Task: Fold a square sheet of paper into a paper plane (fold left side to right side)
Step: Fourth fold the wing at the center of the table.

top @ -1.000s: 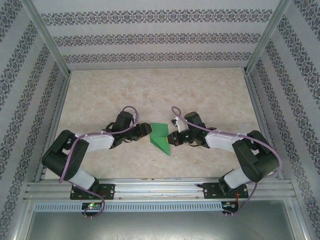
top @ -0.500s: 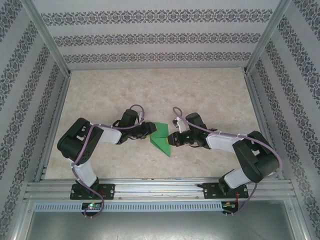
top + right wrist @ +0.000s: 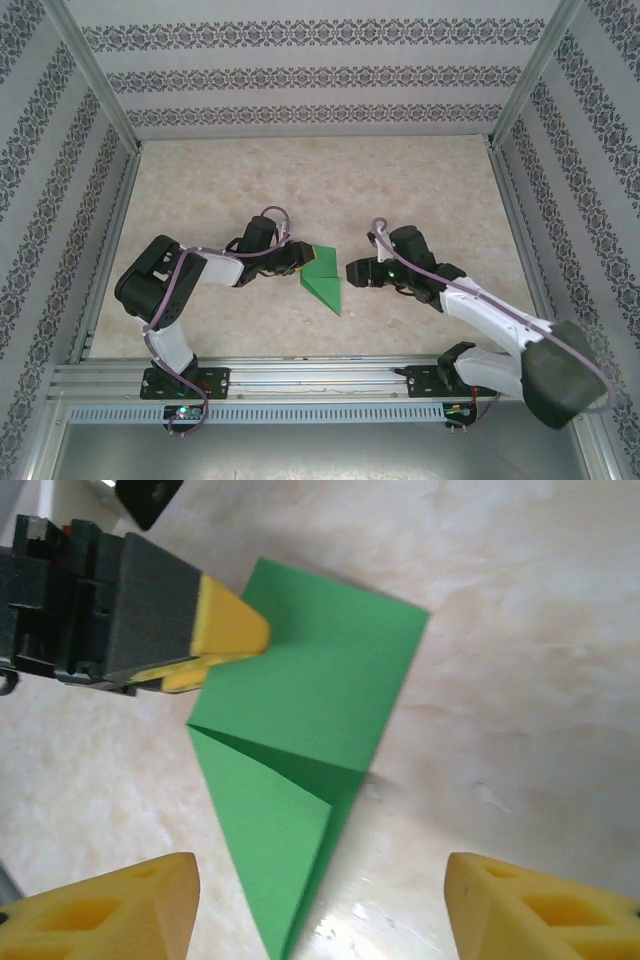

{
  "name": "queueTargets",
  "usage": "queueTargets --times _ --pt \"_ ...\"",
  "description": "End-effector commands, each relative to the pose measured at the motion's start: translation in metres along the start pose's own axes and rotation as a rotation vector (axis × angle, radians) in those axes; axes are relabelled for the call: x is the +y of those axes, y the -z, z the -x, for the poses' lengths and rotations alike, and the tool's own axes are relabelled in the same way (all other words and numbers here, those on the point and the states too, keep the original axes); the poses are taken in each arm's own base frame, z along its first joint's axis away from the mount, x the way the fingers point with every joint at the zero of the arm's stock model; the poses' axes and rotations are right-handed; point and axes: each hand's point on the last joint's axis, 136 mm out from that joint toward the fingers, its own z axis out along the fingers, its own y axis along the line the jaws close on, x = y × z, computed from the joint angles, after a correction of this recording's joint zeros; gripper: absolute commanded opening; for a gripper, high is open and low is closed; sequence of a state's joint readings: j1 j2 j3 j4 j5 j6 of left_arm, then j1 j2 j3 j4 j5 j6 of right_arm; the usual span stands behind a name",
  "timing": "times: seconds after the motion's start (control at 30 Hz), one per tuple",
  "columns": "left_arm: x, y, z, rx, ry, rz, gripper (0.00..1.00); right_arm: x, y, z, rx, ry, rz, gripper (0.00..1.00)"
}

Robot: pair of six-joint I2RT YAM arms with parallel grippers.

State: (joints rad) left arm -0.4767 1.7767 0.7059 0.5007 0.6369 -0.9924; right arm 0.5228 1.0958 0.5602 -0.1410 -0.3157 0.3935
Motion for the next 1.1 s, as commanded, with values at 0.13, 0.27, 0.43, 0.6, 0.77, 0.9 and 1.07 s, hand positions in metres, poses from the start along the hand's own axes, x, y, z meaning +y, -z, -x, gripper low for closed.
queueTargets --times 0.13,0.27,0.43,0.6,0.77,0.9,1.07 --pt "-0.022 0.001 0.006 -0.002 -0.039 -0.06 0.34 0.0 0.026 -0.019 0.017 0.112 -0.224 0.69" --pt "-0.023 0.003 0.006 -0.007 -0.041 -0.056 0.34 0.015 0.013 -0.034 0.058 0.162 -0.25 0.69" --pt "-0.028 0.005 0.008 -0.011 -0.046 -0.063 0.34 0.035 -0.016 -0.048 0.13 0.288 -0.308 0.69" --pt "-0.032 0.006 0.009 -0.01 -0.048 -0.066 0.34 0.056 -0.045 -0.053 0.162 0.394 -0.339 0.63" --pt "-0.033 0.007 0.009 -0.01 -0.049 -0.063 0.34 0.063 -0.068 -0.061 0.2 0.459 -0.378 0.6" --pt "-0.034 0.008 0.009 -0.011 -0.049 -0.064 0.34 0.058 -0.077 -0.061 0.203 0.483 -0.43 0.6" --pt "-0.034 0.008 0.009 -0.011 -0.048 -0.061 0.34 0.05 -0.085 -0.062 0.214 0.509 -0.478 0.59"
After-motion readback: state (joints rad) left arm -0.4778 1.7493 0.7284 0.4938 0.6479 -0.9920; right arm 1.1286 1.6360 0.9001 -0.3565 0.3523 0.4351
